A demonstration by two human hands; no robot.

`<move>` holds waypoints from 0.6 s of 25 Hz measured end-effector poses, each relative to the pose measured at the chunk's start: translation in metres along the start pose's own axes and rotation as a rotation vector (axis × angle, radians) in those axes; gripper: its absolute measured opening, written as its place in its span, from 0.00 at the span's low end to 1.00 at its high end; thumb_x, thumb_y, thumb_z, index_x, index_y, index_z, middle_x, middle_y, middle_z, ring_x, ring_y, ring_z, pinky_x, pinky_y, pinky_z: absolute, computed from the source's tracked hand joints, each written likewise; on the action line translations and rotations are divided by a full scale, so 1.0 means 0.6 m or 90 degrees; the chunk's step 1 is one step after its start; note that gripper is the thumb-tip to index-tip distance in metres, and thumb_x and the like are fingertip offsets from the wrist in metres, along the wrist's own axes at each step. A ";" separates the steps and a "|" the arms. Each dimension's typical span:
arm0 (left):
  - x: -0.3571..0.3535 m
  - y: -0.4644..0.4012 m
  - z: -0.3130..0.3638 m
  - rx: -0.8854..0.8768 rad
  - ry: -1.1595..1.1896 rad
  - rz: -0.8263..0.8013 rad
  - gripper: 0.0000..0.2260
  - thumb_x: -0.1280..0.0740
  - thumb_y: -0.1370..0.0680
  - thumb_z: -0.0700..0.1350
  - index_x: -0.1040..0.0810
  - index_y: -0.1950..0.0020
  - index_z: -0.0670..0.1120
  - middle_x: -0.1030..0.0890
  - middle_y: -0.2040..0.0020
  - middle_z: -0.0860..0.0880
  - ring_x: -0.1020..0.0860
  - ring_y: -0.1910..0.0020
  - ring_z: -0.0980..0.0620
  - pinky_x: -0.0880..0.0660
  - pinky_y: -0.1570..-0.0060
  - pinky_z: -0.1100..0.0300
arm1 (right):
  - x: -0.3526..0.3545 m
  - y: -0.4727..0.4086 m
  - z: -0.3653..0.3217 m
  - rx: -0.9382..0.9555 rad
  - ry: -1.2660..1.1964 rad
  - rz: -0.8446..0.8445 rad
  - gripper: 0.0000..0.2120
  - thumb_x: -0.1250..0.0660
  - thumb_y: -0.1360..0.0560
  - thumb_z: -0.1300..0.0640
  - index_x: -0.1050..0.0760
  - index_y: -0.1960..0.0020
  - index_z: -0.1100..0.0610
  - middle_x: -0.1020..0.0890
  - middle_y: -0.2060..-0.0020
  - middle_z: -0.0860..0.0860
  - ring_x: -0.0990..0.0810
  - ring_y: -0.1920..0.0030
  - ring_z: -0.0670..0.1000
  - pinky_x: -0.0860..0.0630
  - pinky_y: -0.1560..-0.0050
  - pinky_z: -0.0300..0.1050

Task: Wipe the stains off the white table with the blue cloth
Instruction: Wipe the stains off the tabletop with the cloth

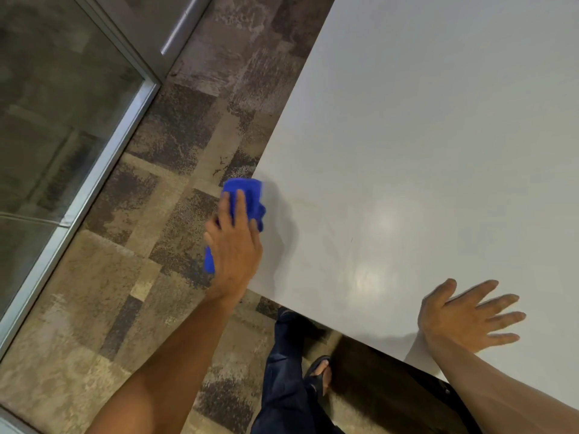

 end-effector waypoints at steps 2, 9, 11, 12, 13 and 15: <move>-0.004 0.026 0.065 -0.167 0.023 -0.030 0.25 0.47 0.18 0.54 0.41 0.21 0.49 0.39 0.21 0.42 0.29 0.45 0.38 0.27 0.48 0.43 | -0.009 -0.012 0.009 -0.034 -0.034 0.001 0.36 0.54 0.18 0.33 0.57 0.16 0.47 0.55 0.16 0.51 0.49 0.18 0.63 0.57 0.25 0.69; -0.084 0.105 0.166 -0.450 -0.053 -0.169 0.28 0.53 0.17 0.60 0.46 0.18 0.53 0.48 0.18 0.42 0.50 0.22 0.30 0.44 0.29 0.29 | -0.028 -0.025 0.029 -0.032 -0.061 0.079 0.38 0.51 0.19 0.33 0.55 0.16 0.49 0.55 0.16 0.54 0.49 0.18 0.64 0.49 0.26 0.72; -0.099 0.090 0.167 -0.465 -0.084 -0.153 0.28 0.50 0.17 0.59 0.51 0.18 0.53 0.52 0.17 0.41 0.53 0.21 0.29 0.49 0.28 0.28 | -0.025 -0.021 0.023 -0.008 -0.053 0.084 0.37 0.53 0.18 0.33 0.58 0.16 0.48 0.61 0.17 0.51 0.51 0.19 0.63 0.51 0.26 0.73; -0.102 0.083 0.167 -0.465 -0.086 -0.152 0.29 0.47 0.17 0.58 0.51 0.18 0.54 0.52 0.17 0.41 0.53 0.21 0.28 0.49 0.28 0.28 | -0.026 -0.018 0.022 0.007 -0.041 0.085 0.36 0.53 0.18 0.34 0.58 0.16 0.48 0.60 0.17 0.51 0.52 0.19 0.63 0.53 0.26 0.72; -0.105 0.079 0.165 -0.462 -0.083 -0.154 0.30 0.44 0.17 0.57 0.51 0.18 0.54 0.52 0.17 0.41 0.53 0.21 0.29 0.49 0.27 0.28 | -0.025 -0.016 0.023 0.019 -0.029 0.082 0.37 0.53 0.18 0.34 0.57 0.16 0.49 0.57 0.16 0.53 0.50 0.19 0.64 0.53 0.26 0.72; -0.108 0.077 0.162 -0.453 -0.069 -0.154 0.32 0.41 0.18 0.56 0.51 0.18 0.54 0.51 0.17 0.42 0.51 0.21 0.30 0.46 0.27 0.30 | -0.024 -0.014 0.024 0.045 0.013 0.053 0.36 0.53 0.18 0.34 0.57 0.16 0.49 0.52 0.17 0.56 0.49 0.19 0.65 0.52 0.26 0.74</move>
Point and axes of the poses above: each hand's wrist, its own y-axis away from the middle knuckle, its own x-axis out of the back of the hand, z = x × y, the point moved 2 cm from there along -y, towards the middle knuckle
